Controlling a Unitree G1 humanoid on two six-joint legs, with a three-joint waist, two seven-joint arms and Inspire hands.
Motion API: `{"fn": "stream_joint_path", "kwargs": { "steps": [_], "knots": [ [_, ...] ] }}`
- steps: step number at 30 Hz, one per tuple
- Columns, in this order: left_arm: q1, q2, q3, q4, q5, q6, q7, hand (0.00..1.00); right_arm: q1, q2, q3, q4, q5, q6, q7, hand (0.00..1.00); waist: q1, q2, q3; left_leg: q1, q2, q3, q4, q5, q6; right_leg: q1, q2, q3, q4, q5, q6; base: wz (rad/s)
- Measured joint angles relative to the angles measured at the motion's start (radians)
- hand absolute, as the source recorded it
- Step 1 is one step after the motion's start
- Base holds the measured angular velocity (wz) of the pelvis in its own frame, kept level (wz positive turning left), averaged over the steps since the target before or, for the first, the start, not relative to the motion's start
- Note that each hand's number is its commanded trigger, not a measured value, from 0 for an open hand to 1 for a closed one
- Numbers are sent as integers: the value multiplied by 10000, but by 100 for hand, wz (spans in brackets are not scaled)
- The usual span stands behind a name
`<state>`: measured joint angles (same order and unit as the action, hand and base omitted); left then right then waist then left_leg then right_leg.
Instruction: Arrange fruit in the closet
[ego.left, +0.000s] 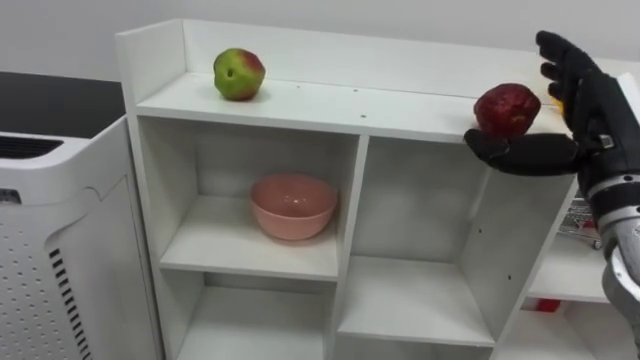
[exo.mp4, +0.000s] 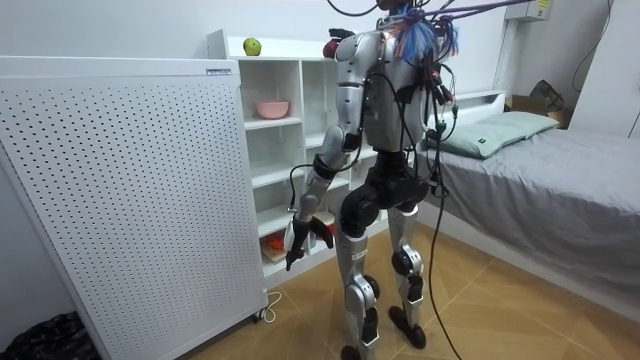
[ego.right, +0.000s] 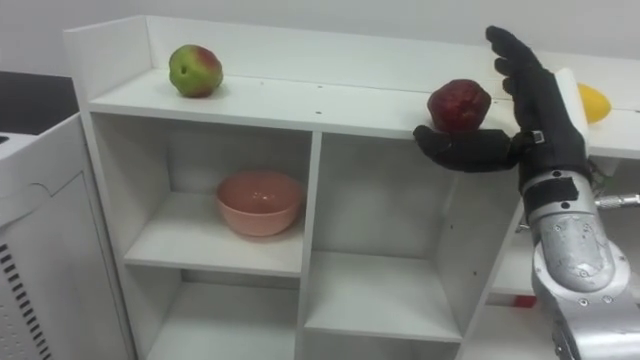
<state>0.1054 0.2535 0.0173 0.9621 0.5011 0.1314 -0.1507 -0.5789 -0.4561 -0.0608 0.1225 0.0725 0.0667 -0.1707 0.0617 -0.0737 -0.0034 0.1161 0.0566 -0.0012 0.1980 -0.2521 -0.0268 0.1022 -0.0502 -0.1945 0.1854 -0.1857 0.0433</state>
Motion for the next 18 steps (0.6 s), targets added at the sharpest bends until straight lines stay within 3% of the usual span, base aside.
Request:
{"fn": "stream_joint_path", "kwargs": {
  "steps": [7,9,10,11,18],
  "knots": [
    [-23,2,-1,-15,-322,30,-118,0,-17,-1,9,22,-25,-6,-188,100,-1,-59,25,20,1,4,-17,0,0,24,-2,-6,-4,0,0,0],
    [-26,1,-9,-13,-401,35,-116,0,-16,0,15,42,-22,-20,-221,100,-1,-76,61,51,1,3,-20,0,0,56,-1,-10,-4,0,0,0],
    [-44,1,-10,-13,-403,35,-109,0,-16,0,14,51,-22,-26,-235,100,-2,-98,138,99,2,3,-21,0,0,110,-1,-15,-11,0,0,0],
    [-38,0,-23,-10,-400,49,-108,0,-16,-1,13,61,-25,-28,-233,100,-9,-116,154,106,2,5,-19,0,0,119,-1,-27,-14,0,1,0],
    [-37,-1,-30,-10,-398,161,-109,0,-15,0,14,103,-32,-26,-192,100,-10,-126,136,94,2,13,14,0,0,120,-1,-36,-9,0,0,0]
  ]
}}
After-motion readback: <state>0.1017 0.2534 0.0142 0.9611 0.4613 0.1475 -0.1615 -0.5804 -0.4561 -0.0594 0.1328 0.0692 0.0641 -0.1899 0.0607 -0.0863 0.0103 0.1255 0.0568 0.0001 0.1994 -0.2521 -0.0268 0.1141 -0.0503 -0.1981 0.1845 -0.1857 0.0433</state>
